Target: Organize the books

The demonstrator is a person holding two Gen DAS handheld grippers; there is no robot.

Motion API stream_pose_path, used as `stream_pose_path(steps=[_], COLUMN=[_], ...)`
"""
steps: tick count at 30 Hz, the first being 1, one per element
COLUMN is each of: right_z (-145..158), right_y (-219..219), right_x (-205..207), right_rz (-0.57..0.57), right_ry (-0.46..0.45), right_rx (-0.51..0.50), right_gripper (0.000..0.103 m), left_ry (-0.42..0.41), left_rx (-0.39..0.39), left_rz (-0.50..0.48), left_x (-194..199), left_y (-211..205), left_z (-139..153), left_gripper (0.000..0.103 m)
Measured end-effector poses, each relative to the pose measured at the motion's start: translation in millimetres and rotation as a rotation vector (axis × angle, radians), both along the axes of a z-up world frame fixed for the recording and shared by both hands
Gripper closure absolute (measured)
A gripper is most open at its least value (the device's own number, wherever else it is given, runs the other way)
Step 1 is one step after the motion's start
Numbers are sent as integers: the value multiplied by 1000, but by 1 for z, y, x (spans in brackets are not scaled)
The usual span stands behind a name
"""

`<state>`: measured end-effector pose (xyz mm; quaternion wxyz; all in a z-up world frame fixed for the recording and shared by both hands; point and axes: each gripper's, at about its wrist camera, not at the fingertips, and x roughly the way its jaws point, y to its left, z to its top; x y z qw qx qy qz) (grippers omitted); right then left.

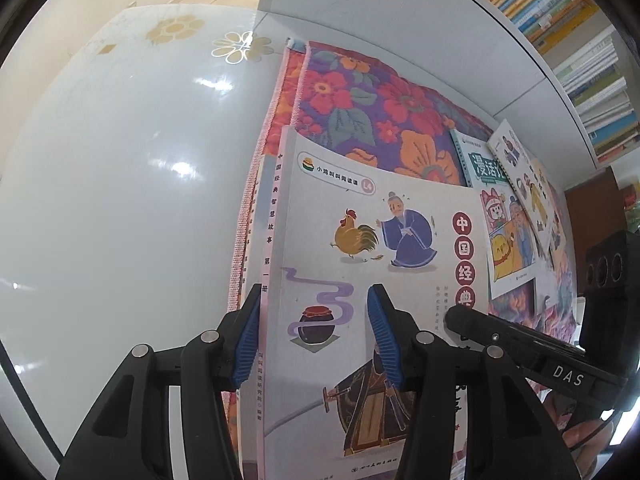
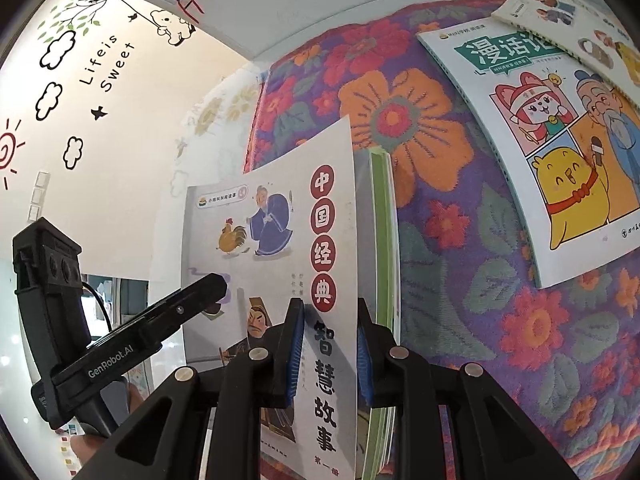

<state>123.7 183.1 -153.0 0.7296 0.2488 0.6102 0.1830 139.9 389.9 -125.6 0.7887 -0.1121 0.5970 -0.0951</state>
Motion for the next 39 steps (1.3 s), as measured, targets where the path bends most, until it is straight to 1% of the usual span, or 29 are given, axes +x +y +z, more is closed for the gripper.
stream_pose_path(steps=[3,6,10,20,23,24,26,31,37,39], right_z=[2,2,2,1,2,2,4,8,6,7], right_y=[1,3,1,-5,-7,-8,-8,-12,-7,-2], right_x=[0,0,0,-3,-5,-6,-8,-11,-9,-9], right_rz=[5,10,3,-18,-26,-27,-29,-51,-39,-27], right_ry=[-2,-7,1,-1,0,-1,-3,-3,3,-7], right_rx=[-16,-35,-25,-12,-11,-13,-22,-69,-109,-133], right_gripper=[79,79,79,79,79,79,79,79,79,79], left_ry=[-1,4,10,7,13,11,10,22,38,33], left_rx=[11,2,1,71,52,58,70,66,58,89], left_rz=[-5,2,11,14,26,32,40,62,46,38], left_x=[0,-1,-2,-3,-4,-4,-5,-7,-9,-9], left_y=[-2,-2,1,-1,5,6,8,16,7,1], left_z=[0,1,1,4,5,6,6,3,-2,-1], left_gripper=[55,55,55,55,55,55,55,54,54,54])
